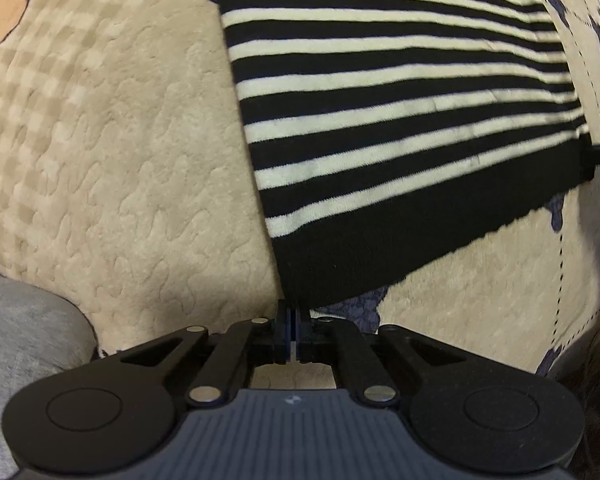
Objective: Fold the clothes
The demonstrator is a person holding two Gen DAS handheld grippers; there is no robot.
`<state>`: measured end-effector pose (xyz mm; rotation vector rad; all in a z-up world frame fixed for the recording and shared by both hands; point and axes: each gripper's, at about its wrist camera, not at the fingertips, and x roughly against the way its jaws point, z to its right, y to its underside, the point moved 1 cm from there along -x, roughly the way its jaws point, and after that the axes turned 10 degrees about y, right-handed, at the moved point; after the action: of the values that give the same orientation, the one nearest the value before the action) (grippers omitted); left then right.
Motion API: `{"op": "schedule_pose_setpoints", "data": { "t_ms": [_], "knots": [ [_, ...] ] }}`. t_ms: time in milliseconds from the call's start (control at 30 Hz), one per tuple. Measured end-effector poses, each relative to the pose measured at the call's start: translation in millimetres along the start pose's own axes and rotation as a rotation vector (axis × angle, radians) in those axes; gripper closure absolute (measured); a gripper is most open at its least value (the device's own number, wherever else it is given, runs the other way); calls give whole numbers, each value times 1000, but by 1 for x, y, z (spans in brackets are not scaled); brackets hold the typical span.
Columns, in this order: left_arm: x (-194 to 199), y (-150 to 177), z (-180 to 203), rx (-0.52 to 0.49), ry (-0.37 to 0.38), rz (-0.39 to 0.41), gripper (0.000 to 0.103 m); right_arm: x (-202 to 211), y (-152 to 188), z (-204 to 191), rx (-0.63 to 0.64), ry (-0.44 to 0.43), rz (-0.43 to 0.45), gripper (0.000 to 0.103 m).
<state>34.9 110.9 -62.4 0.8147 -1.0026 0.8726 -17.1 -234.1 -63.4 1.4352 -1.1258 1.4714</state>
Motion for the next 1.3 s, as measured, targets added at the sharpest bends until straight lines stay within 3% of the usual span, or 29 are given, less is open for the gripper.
{"op": "schedule_pose_setpoints", "data": {
  "t_ms": [267,567,800,900,933,967,1000,1033,1133,1200,1300],
  "knots": [
    [0,11,0,-54,17,-76,103,16,5,0,90,-33,-20,101],
    [-14,26,4,-95,10,-175,103,11,16,-6,177,-44,-106,101],
    [-21,26,-4,-107,-9,-204,102,4,19,-1,194,-28,-149,101],
    [-23,24,-5,-131,-31,-216,94,-6,22,-6,189,-20,-162,97],
    [-23,23,-5,-137,-29,-218,78,-8,22,-7,187,-15,-168,89],
    [-22,23,-4,-142,-26,-218,65,-11,22,-7,184,-13,-179,87],
    [-21,22,-3,-148,-30,-214,39,-13,22,-8,181,-16,-200,77],
    [-20,21,-1,-166,-46,-206,25,-15,22,-8,182,-21,-215,68],
    [-16,20,2,-218,-78,-206,22,-14,22,-10,194,-23,-228,54],
    [-13,21,-2,-203,-48,-248,22,-12,21,-10,195,-2,-229,47],
    [-2,19,-8,-198,-42,-255,22,-8,18,-5,187,22,-222,47]
  ]
}}
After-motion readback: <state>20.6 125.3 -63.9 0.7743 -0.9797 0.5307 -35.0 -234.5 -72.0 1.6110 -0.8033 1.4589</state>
